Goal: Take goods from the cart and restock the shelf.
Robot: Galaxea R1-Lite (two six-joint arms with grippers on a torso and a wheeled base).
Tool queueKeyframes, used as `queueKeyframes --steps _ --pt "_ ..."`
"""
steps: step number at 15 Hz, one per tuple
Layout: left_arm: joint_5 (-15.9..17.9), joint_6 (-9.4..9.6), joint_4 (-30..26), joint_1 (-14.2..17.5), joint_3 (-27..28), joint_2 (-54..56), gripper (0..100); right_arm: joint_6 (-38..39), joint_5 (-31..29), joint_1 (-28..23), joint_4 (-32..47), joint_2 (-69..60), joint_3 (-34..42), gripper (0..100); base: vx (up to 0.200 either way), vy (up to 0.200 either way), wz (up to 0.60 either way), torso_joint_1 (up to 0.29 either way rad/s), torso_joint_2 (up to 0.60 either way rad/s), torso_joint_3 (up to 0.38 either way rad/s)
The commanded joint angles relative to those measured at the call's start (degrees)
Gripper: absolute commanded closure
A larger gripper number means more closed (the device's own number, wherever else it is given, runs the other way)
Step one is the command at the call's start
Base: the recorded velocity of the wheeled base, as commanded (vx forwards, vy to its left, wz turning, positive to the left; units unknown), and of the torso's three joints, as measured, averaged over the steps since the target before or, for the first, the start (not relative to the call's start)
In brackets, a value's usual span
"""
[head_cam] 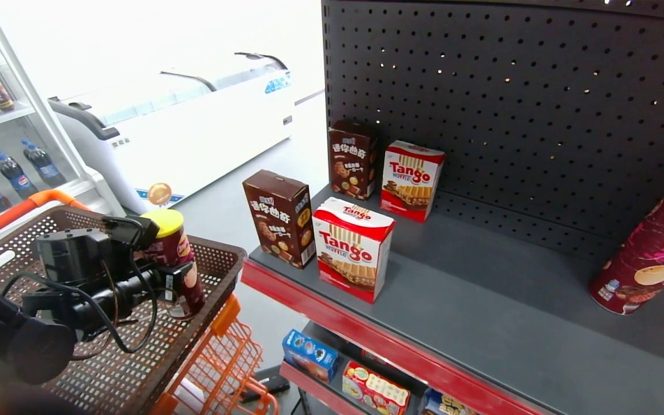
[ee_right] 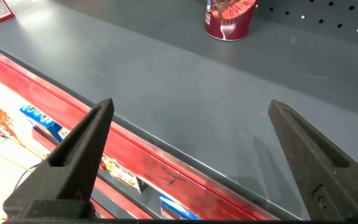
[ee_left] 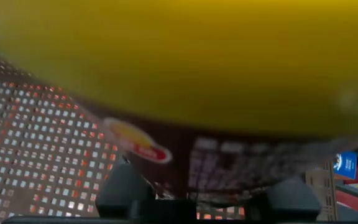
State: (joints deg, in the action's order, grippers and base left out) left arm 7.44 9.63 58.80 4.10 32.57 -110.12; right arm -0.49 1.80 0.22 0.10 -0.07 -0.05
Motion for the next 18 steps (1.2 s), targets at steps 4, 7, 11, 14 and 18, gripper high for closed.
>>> queueKeyframes --steps 4,7,11,14,18 --pt "0.56 -0.49 -2.55 -2.16 1.35 9.75 100 0.05 0.04 0.04 -0.01 0.07 -0.04 0 0.000 0.000 0.00 0.000 0.00 0.000" --pt "0.83 -0.75 -8.35 -4.54 1.35 18.01 100 0.05 0.04 0.04 -0.01 0.07 0.05 0 0.000 0.000 0.00 0.000 0.00 0.000" --pt "5.31 -2.95 -9.93 -5.06 1.26 22.93 100 -0.04 0.04 -0.04 -0.01 0.07 0.05 0 0.000 0.000 0.00 0.000 0.00 0.000" --pt "5.40 -4.88 -9.93 -7.79 1.35 24.78 100 0.05 0.04 0.04 -0.01 0.07 0.05 0 0.000 0.000 0.00 0.000 0.00 0.000" --pt "5.57 -6.38 -8.43 -12.97 -0.67 24.78 100 -0.04 0.04 -0.04 -0.01 0.07 0.05 0 0.000 0.000 0.00 0.000 0.00 0.000"
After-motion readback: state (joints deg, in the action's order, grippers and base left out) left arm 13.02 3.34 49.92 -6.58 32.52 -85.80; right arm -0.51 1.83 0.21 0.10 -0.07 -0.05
